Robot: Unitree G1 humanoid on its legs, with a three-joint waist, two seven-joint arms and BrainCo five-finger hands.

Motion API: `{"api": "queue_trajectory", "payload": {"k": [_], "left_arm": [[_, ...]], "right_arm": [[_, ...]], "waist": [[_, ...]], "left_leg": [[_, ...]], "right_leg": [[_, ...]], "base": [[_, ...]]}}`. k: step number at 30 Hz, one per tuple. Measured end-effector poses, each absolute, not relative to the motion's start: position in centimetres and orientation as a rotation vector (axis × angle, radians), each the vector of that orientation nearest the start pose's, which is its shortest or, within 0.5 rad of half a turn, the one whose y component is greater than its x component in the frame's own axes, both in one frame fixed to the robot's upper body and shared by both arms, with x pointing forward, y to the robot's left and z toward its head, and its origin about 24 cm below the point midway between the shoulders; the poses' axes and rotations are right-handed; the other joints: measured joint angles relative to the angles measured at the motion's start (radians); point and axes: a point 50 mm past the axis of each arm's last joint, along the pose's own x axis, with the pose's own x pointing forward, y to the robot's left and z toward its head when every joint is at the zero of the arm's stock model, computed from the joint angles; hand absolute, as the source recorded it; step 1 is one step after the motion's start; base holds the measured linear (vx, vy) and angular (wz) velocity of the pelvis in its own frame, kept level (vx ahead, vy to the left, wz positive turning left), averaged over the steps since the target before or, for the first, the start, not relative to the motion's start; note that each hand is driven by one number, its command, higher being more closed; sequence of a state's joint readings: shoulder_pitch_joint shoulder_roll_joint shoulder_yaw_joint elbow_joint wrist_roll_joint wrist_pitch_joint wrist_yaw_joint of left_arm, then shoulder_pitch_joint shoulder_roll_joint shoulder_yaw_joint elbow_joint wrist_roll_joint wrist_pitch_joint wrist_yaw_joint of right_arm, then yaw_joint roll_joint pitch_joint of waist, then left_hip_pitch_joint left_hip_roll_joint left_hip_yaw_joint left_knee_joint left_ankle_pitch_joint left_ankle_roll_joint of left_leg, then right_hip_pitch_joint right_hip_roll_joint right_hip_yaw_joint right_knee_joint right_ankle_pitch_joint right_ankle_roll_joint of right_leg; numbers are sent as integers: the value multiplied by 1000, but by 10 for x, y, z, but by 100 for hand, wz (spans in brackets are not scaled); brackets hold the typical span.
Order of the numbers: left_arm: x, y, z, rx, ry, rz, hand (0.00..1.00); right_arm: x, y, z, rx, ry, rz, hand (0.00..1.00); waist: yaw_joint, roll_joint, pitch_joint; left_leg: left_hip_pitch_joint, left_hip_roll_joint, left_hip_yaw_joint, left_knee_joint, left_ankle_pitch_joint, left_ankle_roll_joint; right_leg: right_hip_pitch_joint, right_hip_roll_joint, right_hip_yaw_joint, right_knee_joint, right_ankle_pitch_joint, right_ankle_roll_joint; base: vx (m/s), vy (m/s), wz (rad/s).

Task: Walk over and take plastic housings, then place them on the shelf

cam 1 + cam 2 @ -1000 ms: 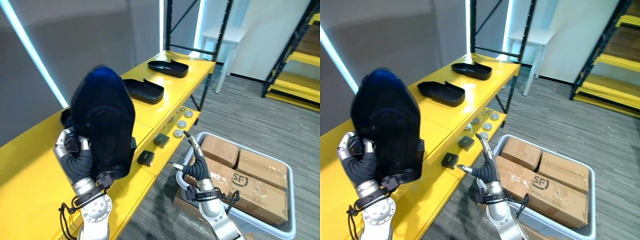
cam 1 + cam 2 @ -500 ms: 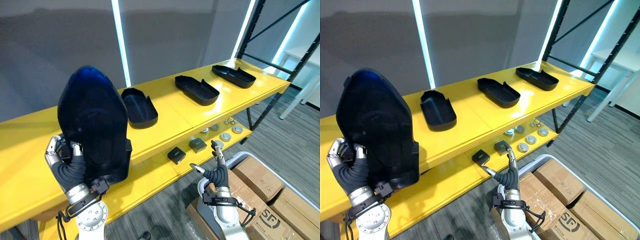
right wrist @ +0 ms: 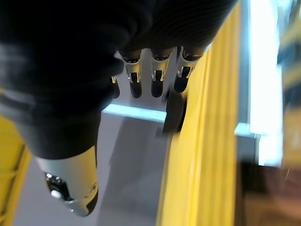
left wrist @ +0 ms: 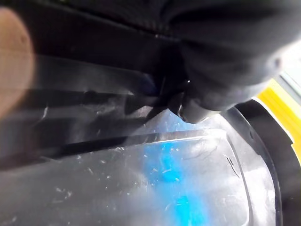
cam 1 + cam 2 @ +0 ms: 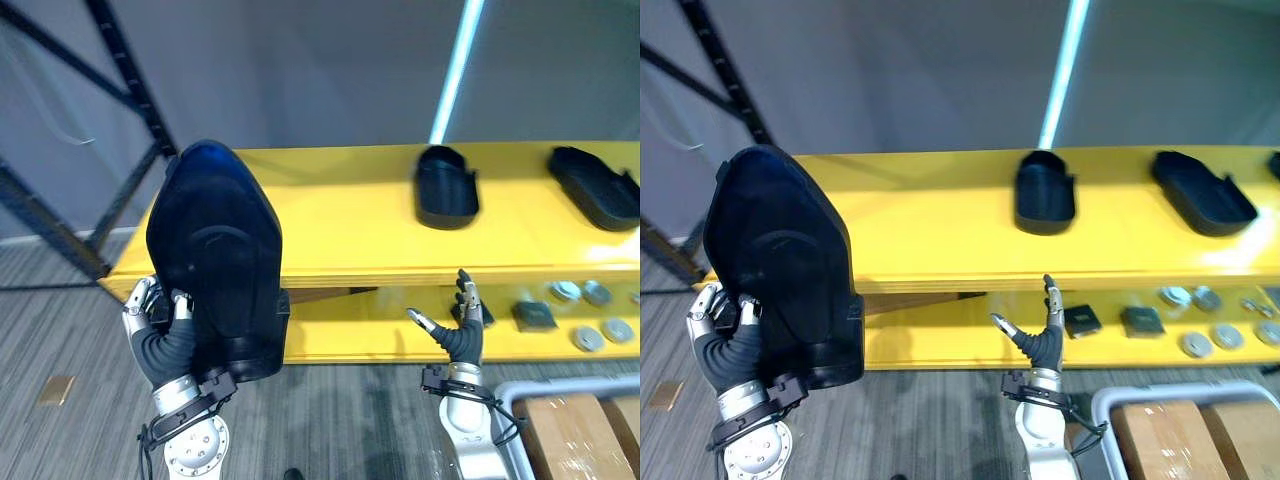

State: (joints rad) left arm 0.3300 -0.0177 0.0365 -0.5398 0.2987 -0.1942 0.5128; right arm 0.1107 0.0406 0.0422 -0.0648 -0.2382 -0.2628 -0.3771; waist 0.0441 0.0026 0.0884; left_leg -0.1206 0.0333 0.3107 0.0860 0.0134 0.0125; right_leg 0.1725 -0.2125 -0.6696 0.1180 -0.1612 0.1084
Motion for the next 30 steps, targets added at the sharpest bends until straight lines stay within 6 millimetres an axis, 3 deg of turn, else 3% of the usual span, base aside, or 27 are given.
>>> {"api": "queue_trajectory", "payload": {"k": [2,5,9,10,11,15,18,19,21,22,23,25,27,29,30], "left_arm": [[166,197,119,250,-461,656,100],[163,200,118,262,-451,666,100],[164,199,119,269,-451,633,100],[165,198,119,274,-455,619,100],[166,199,121,287,-463,604,100],[178,188,123,277,-489,524,100],[189,183,120,268,-488,493,100],[192,183,116,270,-472,489,100],[195,182,112,274,-454,474,100],[195,182,112,276,-451,469,100],[196,179,110,267,-441,461,100],[196,173,110,235,-440,452,100],[197,169,110,209,-439,445,100],[198,167,109,165,-432,433,100],[199,167,109,131,-426,430,100]], "right_arm": [[231,-148,61,-138,-267,-318,0],[234,-144,62,-144,-272,-287,0],[234,-143,55,-156,-235,-252,0],[234,-142,54,-158,-230,-240,0],[233,-139,53,-157,-223,-221,0],[224,-137,44,-164,-181,-202,0],[219,-144,40,-171,-162,-221,0],[216,-146,41,-173,-163,-232,0],[211,-151,42,-179,-163,-251,0],[210,-152,41,-181,-159,-254,0],[209,-155,40,-192,-154,-255,0],[209,-161,43,-224,-168,-254,0],[208,-165,43,-238,-168,-250,0],[205,-169,45,-244,-172,-264,0],[202,-172,47,-247,-177,-270,0]], "waist": [[21,0,2],[20,4,10],[-9,3,35],[-15,0,38],[-23,0,38],[-34,3,40],[-75,6,42],[-82,4,43],[-89,-16,47],[-89,-26,44],[-88,-18,47],[-81,15,46],[-88,23,46],[-90,24,46],[-91,28,49]], "left_leg": [[-1,-4,-8,2,7,11],[26,-10,-10,-20,0,8],[80,-37,0,-51,-33,7],[89,-43,14,-63,-33,8],[90,-42,17,-74,-32,8],[103,-35,11,-93,-28,13],[108,-14,-14,-95,-27,11],[116,-8,-19,-95,-27,9],[134,-9,-37,-86,-37,-20],[137,-12,-43,-85,-39,-26],[143,0,-57,-87,-42,-42],[132,39,-69,-93,-32,-64],[136,66,-78,-99,-31,-74],[141,95,-85,-65,-60,-104],[116,117,-95,34,-105,-101]], "right_leg": [[1,-1,-4,0,26,9],[-6,-23,-7,57,31,17],[-94,-143,7,368,-13,-46],[-155,-172,58,458,-9,-99],[-208,-169,133,505,-22,-86],[-264,-95,231,400,-60,-52],[-310,-20,352,238,-54,-47],[-320,-5,399,186,-34,-52],[-309,7,445,110,66,-50],[-301,8,451,101,112,-38],[-286,18,453,87,150,-7],[-265,63,426,27,161,-26],[-238,96,408,-12,165,-35],[-203,123,405,-37,157,-47],[-176,134,404,-41,143,-61]], "base": [[2,76,25],[-31,71,-8],[-43,141,-8],[-46,186,-26],[-44,164,-22],[-5,10,-4],[29,-96,25],[78,-148,25],[135,-210,27],[177,-240,26],[205,-229,24],[210,-201,14],[173,-167,9],[189,-177,7],[155,-126,6]]}}
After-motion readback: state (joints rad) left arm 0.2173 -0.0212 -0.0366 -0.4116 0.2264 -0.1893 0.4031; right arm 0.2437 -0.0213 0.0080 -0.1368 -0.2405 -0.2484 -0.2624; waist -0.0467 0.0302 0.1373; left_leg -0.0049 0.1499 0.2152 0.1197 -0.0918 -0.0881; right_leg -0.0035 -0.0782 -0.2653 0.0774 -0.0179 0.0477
